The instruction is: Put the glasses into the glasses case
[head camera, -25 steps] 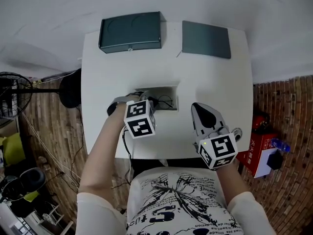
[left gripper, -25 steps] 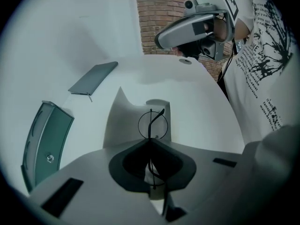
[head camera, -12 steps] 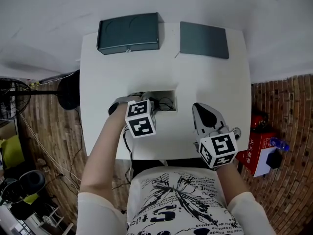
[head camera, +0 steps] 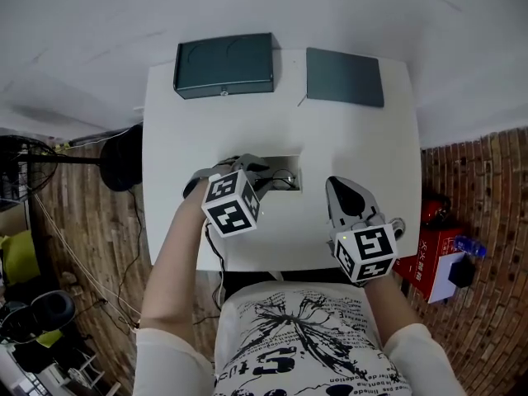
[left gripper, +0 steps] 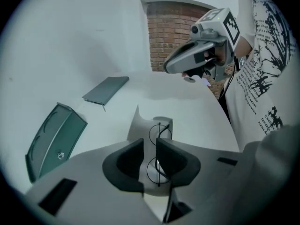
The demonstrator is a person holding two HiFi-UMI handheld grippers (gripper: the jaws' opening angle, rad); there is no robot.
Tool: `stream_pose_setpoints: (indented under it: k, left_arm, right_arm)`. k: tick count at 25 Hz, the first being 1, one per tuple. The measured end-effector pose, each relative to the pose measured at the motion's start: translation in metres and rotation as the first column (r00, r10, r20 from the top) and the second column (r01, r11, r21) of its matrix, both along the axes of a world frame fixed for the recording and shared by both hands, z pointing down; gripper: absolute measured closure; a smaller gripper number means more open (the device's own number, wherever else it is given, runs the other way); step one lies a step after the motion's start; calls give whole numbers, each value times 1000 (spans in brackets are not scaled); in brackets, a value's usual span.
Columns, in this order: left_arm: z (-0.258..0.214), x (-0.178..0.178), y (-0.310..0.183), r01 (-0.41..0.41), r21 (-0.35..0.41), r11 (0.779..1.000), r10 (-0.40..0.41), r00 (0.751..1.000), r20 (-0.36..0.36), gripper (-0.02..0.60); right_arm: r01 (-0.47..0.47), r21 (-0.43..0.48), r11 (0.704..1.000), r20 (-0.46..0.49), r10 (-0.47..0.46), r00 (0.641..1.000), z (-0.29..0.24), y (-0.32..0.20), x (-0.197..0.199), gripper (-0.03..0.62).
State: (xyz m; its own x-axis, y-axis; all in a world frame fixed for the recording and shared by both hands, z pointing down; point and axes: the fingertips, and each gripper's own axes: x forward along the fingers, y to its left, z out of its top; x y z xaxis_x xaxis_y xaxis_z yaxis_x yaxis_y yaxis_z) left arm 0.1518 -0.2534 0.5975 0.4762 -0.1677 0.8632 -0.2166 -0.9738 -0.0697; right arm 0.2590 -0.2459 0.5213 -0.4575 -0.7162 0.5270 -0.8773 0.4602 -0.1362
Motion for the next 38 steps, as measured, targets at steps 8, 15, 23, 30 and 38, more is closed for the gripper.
stream_pose_setpoints:
  k: [8,15,23,30,38]
  left_arm:
    - [-54,-17,-6,197,42,980,-185,963,-194,563]
    - [-112,-40,-6,346,106,932,-286,884,-369,568]
    - [-201,-81,0,529,239,814,-309,744,-592,568]
    - [-249,-127,19,665,238,708,-338,614,-713,568]
    - [-273,-170,30,762,190,619,-366,494,-789,568]
  right_arm:
    - [38,70,997,14,-39,999,-34,-2,-24,579]
    - [57,164,985,1,-58,998,-73,-4,-40,577]
    - [29,264,964,47,-43,998,-114,6,-54,578]
    - [42,365,930,46,-62,997,-153,14,-67,579]
    - [38,415,909,65,-72,995,-175,21,-77,579]
